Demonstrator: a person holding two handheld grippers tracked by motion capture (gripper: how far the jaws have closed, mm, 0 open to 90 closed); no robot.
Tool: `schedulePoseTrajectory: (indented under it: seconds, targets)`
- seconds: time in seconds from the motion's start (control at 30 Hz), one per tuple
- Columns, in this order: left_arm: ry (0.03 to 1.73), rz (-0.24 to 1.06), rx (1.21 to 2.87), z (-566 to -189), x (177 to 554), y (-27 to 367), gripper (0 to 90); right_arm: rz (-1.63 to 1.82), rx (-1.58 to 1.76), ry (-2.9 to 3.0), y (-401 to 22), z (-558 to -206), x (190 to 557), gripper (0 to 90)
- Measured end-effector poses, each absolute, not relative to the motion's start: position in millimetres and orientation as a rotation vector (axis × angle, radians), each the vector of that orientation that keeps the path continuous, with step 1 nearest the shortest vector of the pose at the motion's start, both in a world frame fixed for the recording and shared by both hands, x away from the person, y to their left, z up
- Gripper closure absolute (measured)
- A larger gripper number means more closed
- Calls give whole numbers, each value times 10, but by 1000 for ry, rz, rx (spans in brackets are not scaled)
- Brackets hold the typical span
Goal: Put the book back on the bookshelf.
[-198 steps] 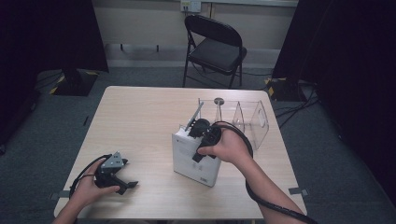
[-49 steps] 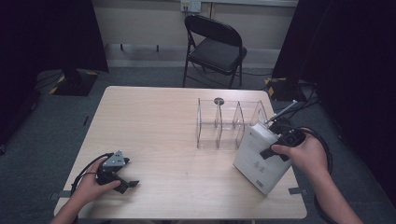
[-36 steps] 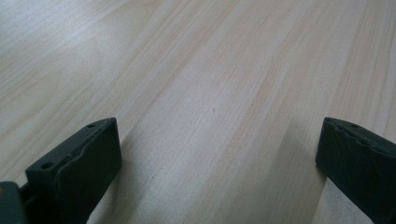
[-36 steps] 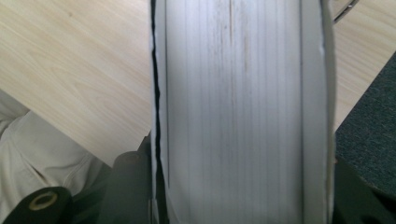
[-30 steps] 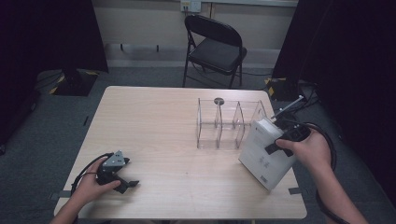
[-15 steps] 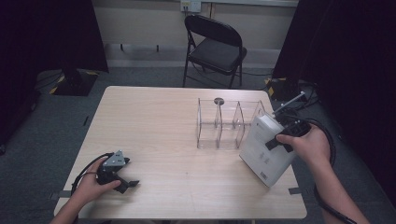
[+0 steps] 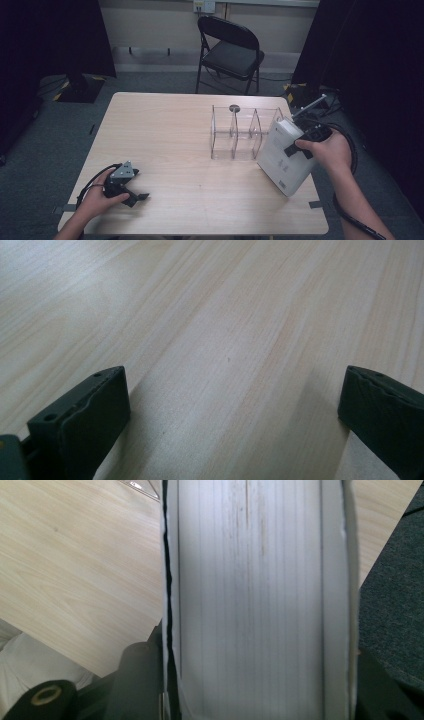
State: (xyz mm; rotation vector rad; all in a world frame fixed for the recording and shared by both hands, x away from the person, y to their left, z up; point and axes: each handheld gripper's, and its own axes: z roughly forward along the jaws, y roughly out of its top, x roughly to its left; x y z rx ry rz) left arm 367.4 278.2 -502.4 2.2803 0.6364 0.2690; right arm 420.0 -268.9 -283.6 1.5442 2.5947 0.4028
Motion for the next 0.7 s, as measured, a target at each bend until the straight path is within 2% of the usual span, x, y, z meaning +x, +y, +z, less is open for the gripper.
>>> schedulePoseTrajectory:
  seconds: [0.7]
  targets:
    - [642, 260, 2279, -5026, 3674, 2776, 0, 391, 1596, 2531, -2735, -2766, 4284, 524]
